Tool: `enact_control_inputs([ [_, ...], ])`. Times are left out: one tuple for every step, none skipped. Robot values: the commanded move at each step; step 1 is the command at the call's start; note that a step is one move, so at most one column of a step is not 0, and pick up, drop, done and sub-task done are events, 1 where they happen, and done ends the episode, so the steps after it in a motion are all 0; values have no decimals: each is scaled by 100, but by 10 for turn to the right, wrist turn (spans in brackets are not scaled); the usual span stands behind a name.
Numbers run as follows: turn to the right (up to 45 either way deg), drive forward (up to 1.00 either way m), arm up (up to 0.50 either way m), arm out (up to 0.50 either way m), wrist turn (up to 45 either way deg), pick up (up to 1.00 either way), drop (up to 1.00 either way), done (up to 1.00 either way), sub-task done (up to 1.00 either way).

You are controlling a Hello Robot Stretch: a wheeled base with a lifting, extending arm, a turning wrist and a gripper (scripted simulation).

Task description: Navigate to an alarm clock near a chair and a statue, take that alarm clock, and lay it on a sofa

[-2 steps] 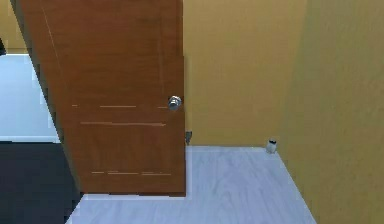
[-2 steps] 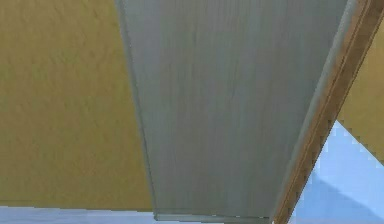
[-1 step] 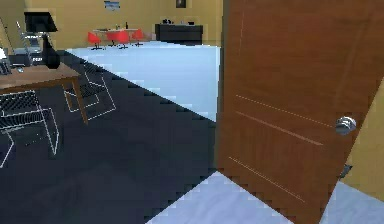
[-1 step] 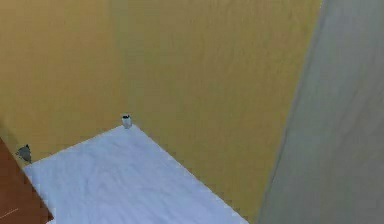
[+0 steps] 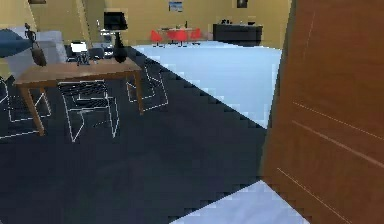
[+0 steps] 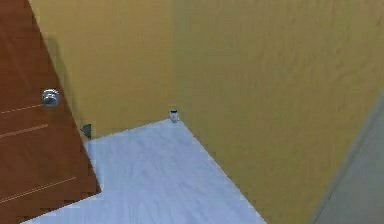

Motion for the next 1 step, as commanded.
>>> enact_control_inputs([
  [0, 100, 0, 0, 0, 0, 0, 0, 0],
])
